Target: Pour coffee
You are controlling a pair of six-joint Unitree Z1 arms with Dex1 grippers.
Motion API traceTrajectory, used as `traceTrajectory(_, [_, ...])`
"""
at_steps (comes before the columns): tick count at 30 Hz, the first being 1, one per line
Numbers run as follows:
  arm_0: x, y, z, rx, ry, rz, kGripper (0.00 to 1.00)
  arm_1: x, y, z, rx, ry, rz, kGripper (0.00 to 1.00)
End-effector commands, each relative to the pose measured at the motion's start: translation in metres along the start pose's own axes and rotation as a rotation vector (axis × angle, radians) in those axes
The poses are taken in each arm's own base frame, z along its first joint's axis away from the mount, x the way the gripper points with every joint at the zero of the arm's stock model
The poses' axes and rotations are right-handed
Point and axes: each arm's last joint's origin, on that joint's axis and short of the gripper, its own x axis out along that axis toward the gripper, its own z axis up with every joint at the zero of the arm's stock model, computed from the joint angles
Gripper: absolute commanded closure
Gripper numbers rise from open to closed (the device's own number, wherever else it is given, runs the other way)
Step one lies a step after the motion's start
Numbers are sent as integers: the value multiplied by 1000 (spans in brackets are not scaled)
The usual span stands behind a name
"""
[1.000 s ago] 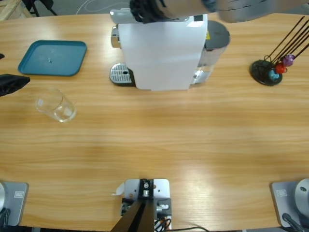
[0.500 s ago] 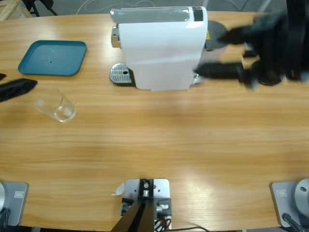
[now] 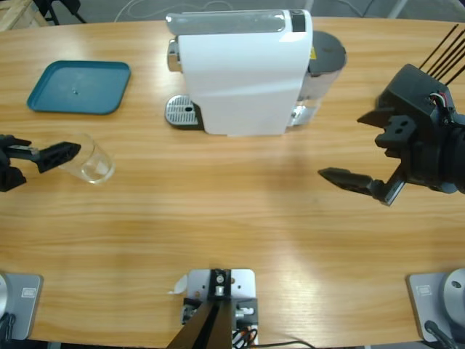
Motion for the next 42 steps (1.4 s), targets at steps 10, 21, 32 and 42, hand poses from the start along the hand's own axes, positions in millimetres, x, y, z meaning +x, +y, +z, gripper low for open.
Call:
traceTrajectory(10, [31,-9,-31,20,32,-17,0,22,7,-2,3,24,-17,0])
traceTrajectory(21, [42,-7,-38,-9,27,18,0,25,7,0,5,25,-43,0])
traceTrajectory(32, [53,-12,-37,8,-19,69,9,23,6,0,2,33,-50,0])
traceTrajectory(42, [56,-13,-37,24,-37,105,158,27,6,3,0,40,-62,0])
